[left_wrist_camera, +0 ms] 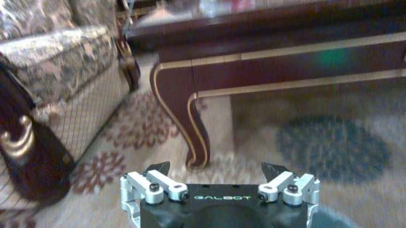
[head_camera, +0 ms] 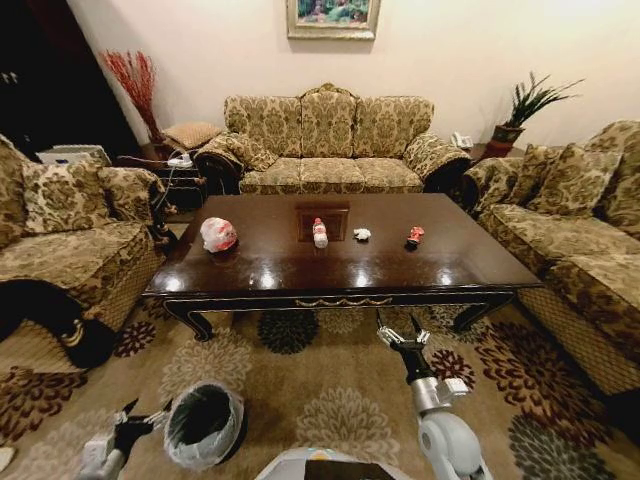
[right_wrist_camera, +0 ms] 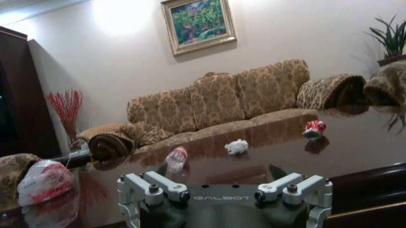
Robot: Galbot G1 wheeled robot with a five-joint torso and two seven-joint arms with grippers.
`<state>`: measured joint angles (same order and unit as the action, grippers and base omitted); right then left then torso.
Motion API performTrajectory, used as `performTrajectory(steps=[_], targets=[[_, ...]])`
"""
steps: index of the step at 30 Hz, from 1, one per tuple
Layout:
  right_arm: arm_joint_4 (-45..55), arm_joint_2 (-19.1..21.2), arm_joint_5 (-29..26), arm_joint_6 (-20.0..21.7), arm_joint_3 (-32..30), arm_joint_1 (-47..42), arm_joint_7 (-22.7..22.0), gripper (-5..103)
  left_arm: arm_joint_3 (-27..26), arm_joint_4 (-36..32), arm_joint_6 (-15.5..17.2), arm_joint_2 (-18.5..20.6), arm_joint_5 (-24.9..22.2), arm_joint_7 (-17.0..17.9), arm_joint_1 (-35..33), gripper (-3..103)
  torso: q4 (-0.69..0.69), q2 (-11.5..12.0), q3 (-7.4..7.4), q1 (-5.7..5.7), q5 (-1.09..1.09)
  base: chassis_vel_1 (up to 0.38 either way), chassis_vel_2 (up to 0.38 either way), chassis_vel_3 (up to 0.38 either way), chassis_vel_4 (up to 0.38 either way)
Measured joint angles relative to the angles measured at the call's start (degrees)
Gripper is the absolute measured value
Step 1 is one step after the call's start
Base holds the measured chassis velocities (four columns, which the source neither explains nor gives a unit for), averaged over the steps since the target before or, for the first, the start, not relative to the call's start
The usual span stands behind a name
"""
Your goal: Move to the front of the table and place the trash on the table into the trash bin.
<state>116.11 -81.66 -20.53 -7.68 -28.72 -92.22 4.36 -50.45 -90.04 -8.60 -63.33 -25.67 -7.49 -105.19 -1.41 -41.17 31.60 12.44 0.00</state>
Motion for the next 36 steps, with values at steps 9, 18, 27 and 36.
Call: performTrajectory(steps=[9, 18, 27, 36], targets=[[-1.87, -0.30, 0.15, 0.15, 0.37, 1.63, -0.03, 100, 4.84, 7.48, 1.95, 3.08, 2.78, -0.49, 2.67, 96, -0.01, 0.00, 0.00, 0.00, -0.02, 0.000, 0.000, 0.000, 0.000], [-2.79, -0.49, 1.15, 0.08, 0.88, 1.53, -0.17, 100, 9.49, 14.48, 1.93, 3.85, 1.91, -1.89, 7.14, 100, 0.00, 0.00, 0.00, 0.00, 0.00, 0.000, 0.000, 0.000, 0.000], [-3.99, -2.98, 2.13, -0.70, 0.29, 1.78, 0.03, 100, 14.36, 21.16, 1.46, 4.52, 4.62, -4.68, 11.81, 99, -0.01, 0.00, 0.00, 0.00, 0.00, 0.000, 0.000, 0.000, 0.000], [-4.03, -2.67, 2.33, -1.42, 0.00, 0.12, 0.09, 100, 15.57, 28.58, -0.79, 4.05, 6.95, -6.04, 17.47, 98, 0.00, 0.00, 0.00, -0.01, -0.01, 0.000, 0.000, 0.000, 0.000]])
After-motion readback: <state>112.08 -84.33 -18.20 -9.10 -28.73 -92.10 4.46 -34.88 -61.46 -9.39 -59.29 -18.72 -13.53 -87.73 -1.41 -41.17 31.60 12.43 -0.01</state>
